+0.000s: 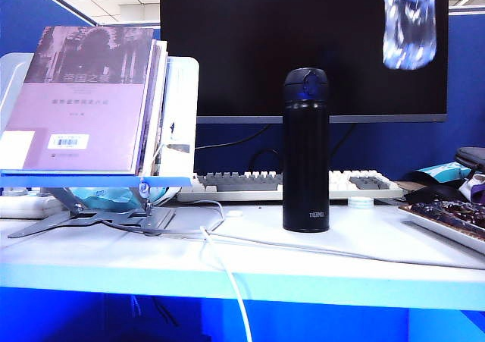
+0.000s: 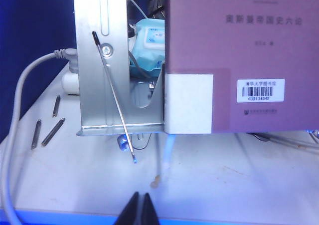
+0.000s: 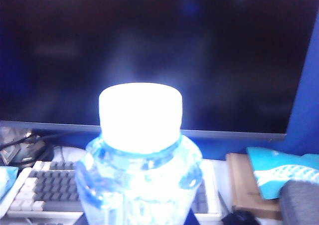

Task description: Pick up the mineral water bottle and place it vertically to the right of the black thermos cup.

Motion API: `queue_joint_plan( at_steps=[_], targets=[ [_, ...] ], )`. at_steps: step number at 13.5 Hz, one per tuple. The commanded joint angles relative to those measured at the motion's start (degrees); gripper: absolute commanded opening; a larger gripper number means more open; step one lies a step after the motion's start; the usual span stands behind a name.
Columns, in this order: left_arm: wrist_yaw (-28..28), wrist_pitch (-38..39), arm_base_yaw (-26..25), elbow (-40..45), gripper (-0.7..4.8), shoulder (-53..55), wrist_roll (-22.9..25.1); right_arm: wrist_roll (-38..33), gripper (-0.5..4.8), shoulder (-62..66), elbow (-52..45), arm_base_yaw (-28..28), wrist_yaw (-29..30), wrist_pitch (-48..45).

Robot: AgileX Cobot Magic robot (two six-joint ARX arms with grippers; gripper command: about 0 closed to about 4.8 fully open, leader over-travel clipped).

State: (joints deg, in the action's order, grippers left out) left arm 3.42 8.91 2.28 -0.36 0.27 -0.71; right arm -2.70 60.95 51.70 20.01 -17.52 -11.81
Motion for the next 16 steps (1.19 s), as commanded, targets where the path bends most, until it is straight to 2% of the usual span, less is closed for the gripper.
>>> queue_joint_plan(
  at_steps=[1,3,6,10,13,16],
  targets=[
    [0.28,0.70,-0.02,0.00,-0.04,-0.17,0.24,-2.10,0.20,-0.13,-6.08,-0.09,-2.32,-9.64],
    [0.28,0.70,0.00,0.00,-0.04,-0.17,0.24,-2.40,0.20,1.86,-10.34,-0.09,-3.23,-13.07],
    [0.28,0.70,0.00,0.00,-0.04,-0.17,0.24,-3.02,0.20,6.67,-10.73,0.26,-3.32,-15.30],
    [0.28,0.70,0.00,0.00,-0.04,-0.17,0.24,-3.82,0.21,18.91,-10.73,1.66,-4.37,-26.32],
    [0.28,0.70,-0.02,0.00,-0.04,-0.17,0.24,0.42,0.20,25.83,-10.73,3.61,-6.23,-33.92],
    [0.28,0.70,0.00,-0.02,-0.04,-0.17,0.24,1.31,0.20,29.24,-10.73,4.09,-8.87,-37.73]
  ],
)
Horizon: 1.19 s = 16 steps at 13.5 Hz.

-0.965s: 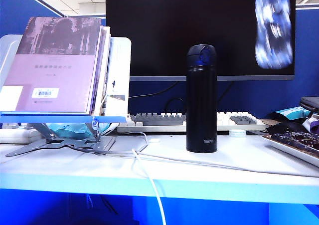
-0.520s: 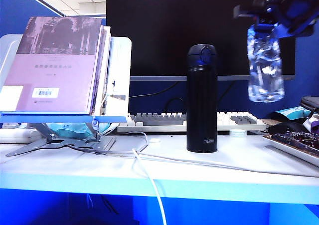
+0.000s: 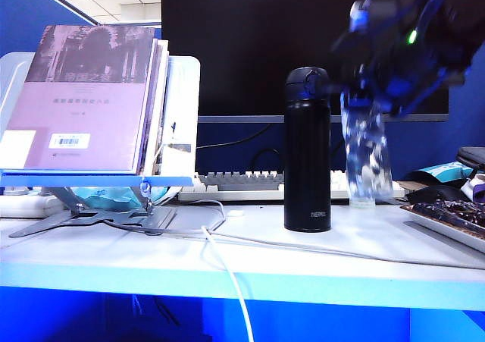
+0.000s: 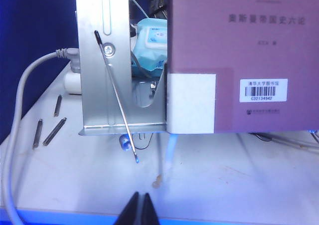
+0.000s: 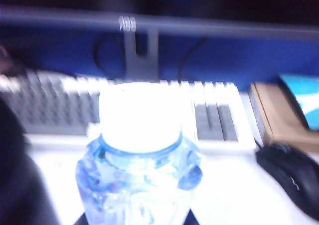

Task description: Pick up the mineral water bottle and place it vertically to the right of the black thermos cup.

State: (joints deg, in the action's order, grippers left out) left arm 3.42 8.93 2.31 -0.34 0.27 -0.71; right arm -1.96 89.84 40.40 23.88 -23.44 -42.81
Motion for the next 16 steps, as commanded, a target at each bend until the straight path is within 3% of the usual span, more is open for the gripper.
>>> queue_joint_plan(
  at_steps=[1,6,16],
  targets=[
    [0.28,0.68,-0.02,-0.02,-0.04,-0.17,0.24,1.25,0.20,1.29,0.57,0.22,-3.91,-8.20],
    [0.28,0.68,-0.04,-0.04,-0.04,-0.17,0.24,2.03,0.21,8.04,0.46,0.50,-3.89,-13.18],
    [0.28,0.68,-0.04,-0.02,-0.04,-0.17,0.24,-0.04,0.21,11.82,-0.04,1.42,-0.76,-11.41]
  ],
)
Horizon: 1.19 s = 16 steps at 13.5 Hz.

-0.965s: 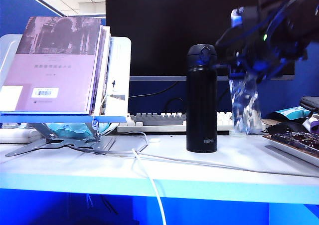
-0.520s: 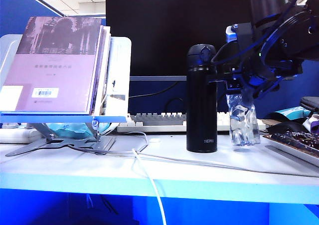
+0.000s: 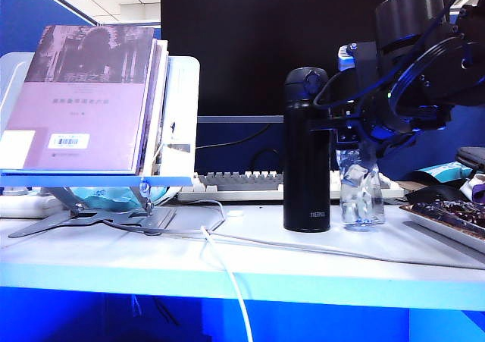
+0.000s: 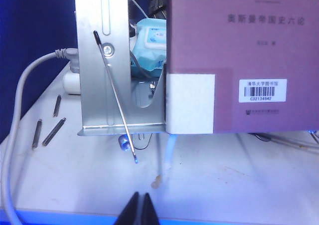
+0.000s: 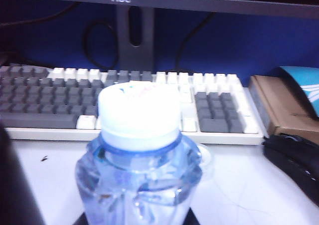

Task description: Pick up the mineral water bottle and place it vertically to the right of the black thermos cup.

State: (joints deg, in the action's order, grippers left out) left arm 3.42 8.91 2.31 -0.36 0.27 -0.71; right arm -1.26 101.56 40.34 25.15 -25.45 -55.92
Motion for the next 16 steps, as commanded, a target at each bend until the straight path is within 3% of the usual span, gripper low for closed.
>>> queue_joint_plan(
  at_steps=[1,3,5,8,16],
  targets=[
    [0.28,0.70,-0.02,0.00,-0.04,-0.17,0.24,-1.57,0.22,0.11,0.02,0.15,1.64,2.91],
    [0.28,0.70,-0.02,0.00,-0.04,-0.17,0.24,-1.97,1.44,0.11,-0.31,0.15,3.63,4.39],
    [0.28,0.70,-0.02,0.00,-0.04,-0.17,0.24,-1.97,1.49,0.11,-0.31,0.15,3.76,4.68],
    [0.31,0.70,-0.02,0.00,-0.04,-0.17,0.24,-1.95,2.97,0.11,-0.31,0.15,3.74,4.68],
    [0.28,0.72,-0.02,0.00,-0.04,-0.17,0.24,0.85,2.97,-2.36,-0.31,0.15,1.57,4.68]
  ],
)
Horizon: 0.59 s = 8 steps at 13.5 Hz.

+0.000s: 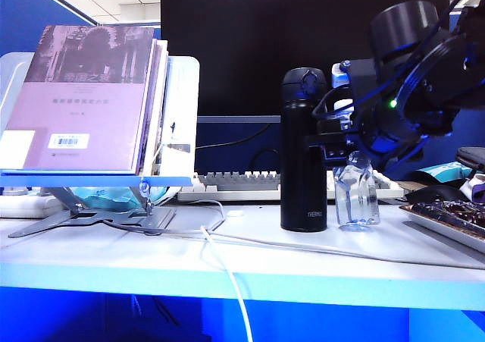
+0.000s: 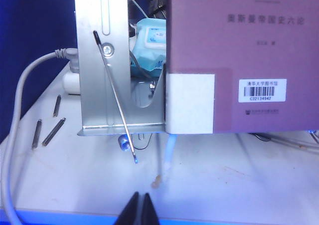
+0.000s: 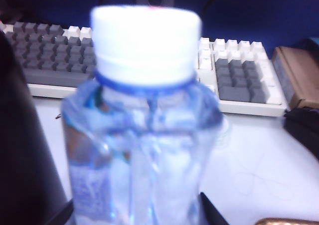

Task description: Pick up the mineral water bottle and place it vertically to the right of the black thermos cup.

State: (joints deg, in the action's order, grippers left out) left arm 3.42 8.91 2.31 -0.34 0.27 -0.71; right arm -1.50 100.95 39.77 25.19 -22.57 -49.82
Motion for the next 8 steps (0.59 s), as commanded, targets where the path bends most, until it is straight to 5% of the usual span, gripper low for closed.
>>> queue_joint_plan(
  at_steps=[1,5,8],
  targets=[
    [0.28,0.70,-0.02,-0.04,-0.04,-0.17,0.24,1.53,2.97,-1.92,0.24,0.11,-1.44,-1.42],
    [0.28,0.70,-0.04,-0.02,-0.04,-0.17,0.24,1.81,2.98,-1.97,0.24,0.11,-1.57,-1.22],
    [0.28,0.70,-0.04,-0.02,-0.04,-0.17,0.24,2.01,3.70,-2.84,0.22,0.11,-1.57,0.26]
  ],
)
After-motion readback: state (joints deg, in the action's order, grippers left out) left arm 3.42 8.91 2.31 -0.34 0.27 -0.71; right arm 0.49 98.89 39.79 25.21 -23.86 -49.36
